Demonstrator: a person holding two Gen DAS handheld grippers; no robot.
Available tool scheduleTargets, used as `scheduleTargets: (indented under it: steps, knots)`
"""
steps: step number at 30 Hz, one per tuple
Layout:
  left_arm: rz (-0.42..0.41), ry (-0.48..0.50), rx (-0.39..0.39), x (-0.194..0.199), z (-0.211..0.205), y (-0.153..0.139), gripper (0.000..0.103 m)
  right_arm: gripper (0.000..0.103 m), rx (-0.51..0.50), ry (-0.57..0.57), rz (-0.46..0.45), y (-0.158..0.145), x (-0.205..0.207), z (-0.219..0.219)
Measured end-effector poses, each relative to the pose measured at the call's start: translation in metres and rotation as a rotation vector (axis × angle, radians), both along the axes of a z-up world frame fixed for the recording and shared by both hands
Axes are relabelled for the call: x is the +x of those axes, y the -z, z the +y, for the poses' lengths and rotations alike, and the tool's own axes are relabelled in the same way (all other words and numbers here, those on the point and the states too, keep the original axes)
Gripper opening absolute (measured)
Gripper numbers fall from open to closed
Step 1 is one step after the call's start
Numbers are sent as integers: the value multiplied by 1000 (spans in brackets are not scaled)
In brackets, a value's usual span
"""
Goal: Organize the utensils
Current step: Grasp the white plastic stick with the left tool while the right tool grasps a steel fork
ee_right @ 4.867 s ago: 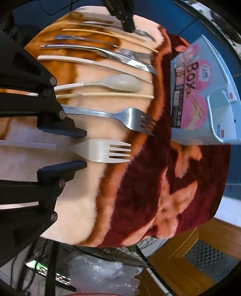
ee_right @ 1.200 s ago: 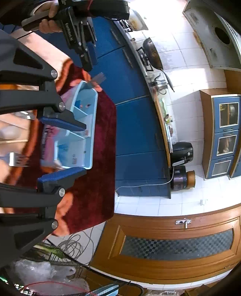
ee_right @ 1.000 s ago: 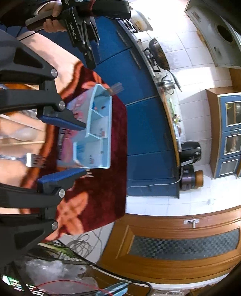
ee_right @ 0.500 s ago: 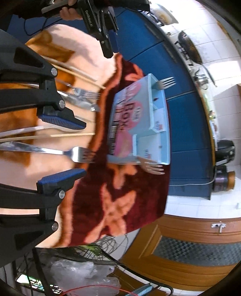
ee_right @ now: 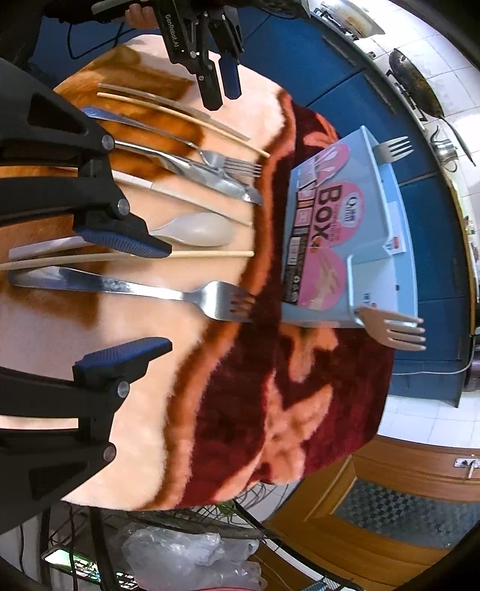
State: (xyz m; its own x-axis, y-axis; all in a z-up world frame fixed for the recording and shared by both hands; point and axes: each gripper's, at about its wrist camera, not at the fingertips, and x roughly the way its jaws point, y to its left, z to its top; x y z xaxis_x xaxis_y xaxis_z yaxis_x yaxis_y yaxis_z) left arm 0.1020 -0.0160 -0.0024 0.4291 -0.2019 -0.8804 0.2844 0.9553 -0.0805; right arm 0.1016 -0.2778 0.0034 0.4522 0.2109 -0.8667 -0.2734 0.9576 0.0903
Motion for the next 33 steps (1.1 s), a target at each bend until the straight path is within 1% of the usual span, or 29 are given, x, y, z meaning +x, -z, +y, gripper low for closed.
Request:
scheduleTargets:
  steps: [10,12,15,16,17,20,24,28,33]
  knots:
    - [50,19,-13,4,-4,11,44,48,-28,-12,69,14,9,2]
    - [59,24,-11,7,-5,13,43,46,-34,-18,76,15,11,2]
    - [80,43,-28,9,-8,14,31,36,-44,-24,79,15,13,2]
    - [86,47,-31,10,-9,14,26,33,-45,-25,81,14,15,1]
    - [97,52,-39,12,-10,14,21,32,-42,-25,86,15,16,2]
    - [136,55,-51,17,-14,15,14,28,-31,-23,99,15,21,1]
    - [173,53,-36,23,-19,17,14,28,-36,-27,120,15,28,3]
    - [217,42,-40,34,-22,18,14,29,-29,-29,145,14,37,5]
    - [236,39,-44,43,-23,19,14,29,-13,-26,153,14,50,5]
